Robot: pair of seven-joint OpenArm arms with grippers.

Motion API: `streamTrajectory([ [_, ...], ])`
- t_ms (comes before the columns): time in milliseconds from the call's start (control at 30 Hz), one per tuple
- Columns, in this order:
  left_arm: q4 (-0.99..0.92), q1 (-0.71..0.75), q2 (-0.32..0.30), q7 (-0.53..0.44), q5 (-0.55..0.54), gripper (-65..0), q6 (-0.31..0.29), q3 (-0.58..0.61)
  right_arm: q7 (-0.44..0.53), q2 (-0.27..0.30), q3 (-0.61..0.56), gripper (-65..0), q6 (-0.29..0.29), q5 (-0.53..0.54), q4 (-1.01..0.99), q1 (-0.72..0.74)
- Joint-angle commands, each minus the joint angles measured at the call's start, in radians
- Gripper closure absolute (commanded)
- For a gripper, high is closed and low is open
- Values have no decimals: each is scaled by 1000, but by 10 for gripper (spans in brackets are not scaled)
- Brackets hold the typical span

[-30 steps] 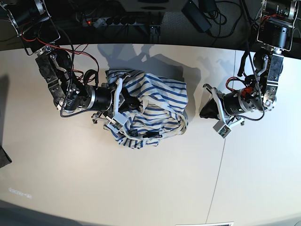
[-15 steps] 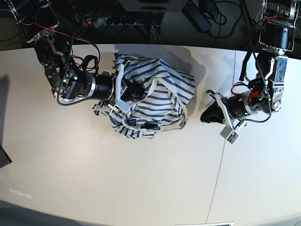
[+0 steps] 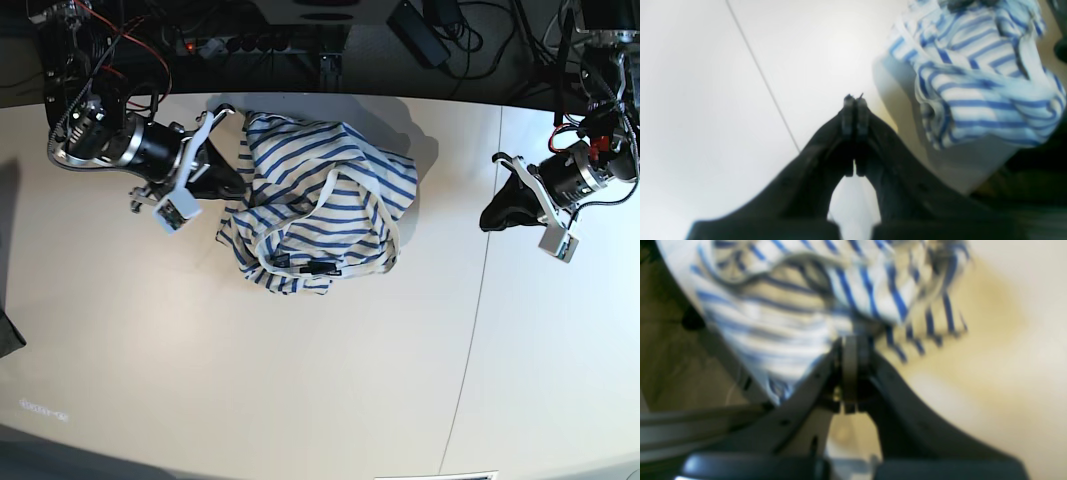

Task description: Fold the T-shirt properly

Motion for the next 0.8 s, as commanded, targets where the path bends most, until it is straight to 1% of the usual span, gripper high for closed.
streamTrajectory([
  [0, 24, 24, -13, -12, -14, 0, -12, -19, 18, 10, 44, 0, 15, 27, 26, -28],
  [200, 47, 191, -12, -10, -15, 0, -12, -98, 14, 8, 275, 0, 15, 76, 37, -262],
  [333, 45, 304, -8, -24, 4, 0, -12, -114, 14, 8, 356, 0, 15, 82, 35, -426],
  [433, 27, 381, 21, -82, 97, 0, -12, -113, 14, 8, 361, 0, 14, 54, 10, -518],
  [500, -10, 412, 44, -135, 152, 0, -12, -112, 18, 0, 360, 0, 14, 41, -45, -552],
  [600, -110, 421, 56, -245, 220, 0, -12, -89, 51, -23, 359, 0, 8, 25, -199, -549],
  [667, -207, 394, 56, -309, 310, 0, -12, -49, 65, -42, 359, 0, 6, -2, -340, -507],
  [700, -265, 369, 56, -321, 366, 0, 16, -20, 63, -49, 359, 0, 6, -16, -421, -475],
  [767, -403, 301, 56, -335, 463, 0, 134, 53, 63, -58, 359, 0, 1, -43, -598, -396],
])
